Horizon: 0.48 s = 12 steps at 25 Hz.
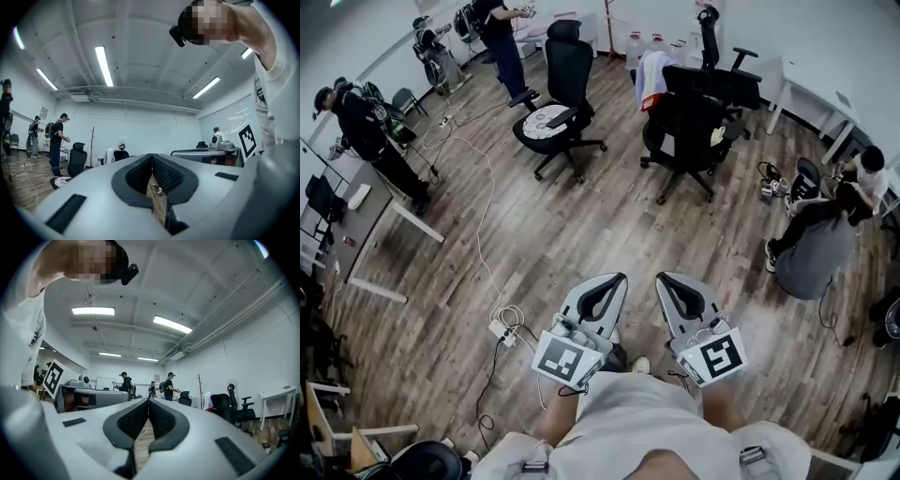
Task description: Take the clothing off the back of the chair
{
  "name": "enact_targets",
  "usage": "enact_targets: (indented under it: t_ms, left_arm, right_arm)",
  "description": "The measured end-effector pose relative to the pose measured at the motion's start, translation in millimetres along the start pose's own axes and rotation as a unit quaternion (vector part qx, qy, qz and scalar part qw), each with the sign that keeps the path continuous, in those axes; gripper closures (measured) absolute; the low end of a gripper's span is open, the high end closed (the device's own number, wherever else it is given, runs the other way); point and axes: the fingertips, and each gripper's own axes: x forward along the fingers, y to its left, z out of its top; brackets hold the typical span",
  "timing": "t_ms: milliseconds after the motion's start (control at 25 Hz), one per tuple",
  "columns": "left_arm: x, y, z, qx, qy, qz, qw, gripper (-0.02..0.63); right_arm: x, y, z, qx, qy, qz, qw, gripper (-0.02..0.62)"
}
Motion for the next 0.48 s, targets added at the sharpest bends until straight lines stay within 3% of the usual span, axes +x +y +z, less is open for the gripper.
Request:
enact_targets:
  t_ms: [480]
  left_arm:
    - [38, 65, -1, 0.002, -0.001, -0.005, 1.0000, 0.588]
  right_arm:
    - [64, -33, -12, 0.001, 0.017, -0.016, 1.000, 0.574]
